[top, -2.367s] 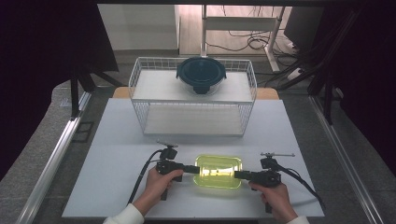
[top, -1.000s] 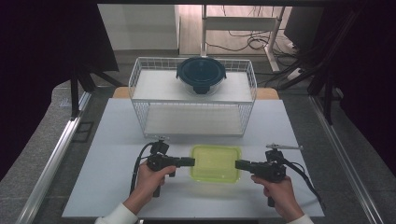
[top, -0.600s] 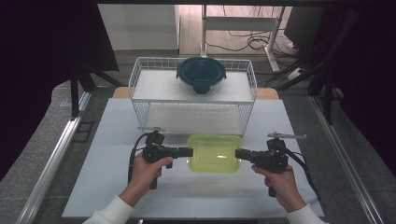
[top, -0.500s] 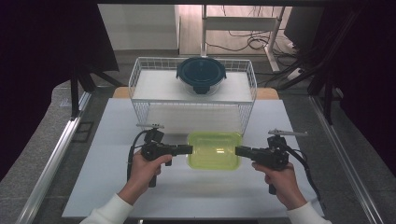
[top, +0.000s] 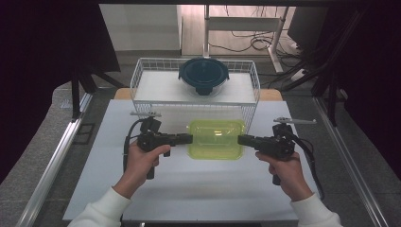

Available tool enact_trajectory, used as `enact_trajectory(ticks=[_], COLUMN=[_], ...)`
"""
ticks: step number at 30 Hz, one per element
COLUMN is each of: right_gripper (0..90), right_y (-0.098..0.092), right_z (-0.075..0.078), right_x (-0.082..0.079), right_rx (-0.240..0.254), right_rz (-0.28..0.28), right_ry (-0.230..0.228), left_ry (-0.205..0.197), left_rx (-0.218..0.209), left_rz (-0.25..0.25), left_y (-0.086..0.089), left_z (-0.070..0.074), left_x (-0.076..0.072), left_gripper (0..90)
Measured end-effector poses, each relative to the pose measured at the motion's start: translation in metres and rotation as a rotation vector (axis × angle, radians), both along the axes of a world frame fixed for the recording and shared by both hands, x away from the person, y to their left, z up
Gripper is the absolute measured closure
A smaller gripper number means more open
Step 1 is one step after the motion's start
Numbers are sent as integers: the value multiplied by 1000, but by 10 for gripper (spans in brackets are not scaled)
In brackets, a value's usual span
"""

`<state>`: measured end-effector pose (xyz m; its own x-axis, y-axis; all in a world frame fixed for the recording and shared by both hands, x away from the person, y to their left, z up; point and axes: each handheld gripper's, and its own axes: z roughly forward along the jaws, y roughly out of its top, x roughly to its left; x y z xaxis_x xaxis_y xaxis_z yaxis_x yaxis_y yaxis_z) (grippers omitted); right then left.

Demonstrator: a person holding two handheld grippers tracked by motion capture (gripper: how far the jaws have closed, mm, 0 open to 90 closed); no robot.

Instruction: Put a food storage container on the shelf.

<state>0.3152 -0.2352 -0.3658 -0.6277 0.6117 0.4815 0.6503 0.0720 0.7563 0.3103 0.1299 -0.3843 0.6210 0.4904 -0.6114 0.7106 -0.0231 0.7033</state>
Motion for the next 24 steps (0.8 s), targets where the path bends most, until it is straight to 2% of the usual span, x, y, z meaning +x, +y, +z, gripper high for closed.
enact_trajectory(ticks=[7,12,24], right_gripper=[785,785,784], right_y=[6,8,16], right_z=[14,25,44], right_x=[7,13,24], right_rx=[-3,-8,29], right_rz=[0,-1,12], right_ry=[0,-25,-60], left_ry=[-4,-22,-60], left_rx=[1,-3,3], left_rz=[-2,7,16], left_y=[5,6,17], left_z=[14,23,50], left_x=[8,13,24], left_gripper=[796,797,798])
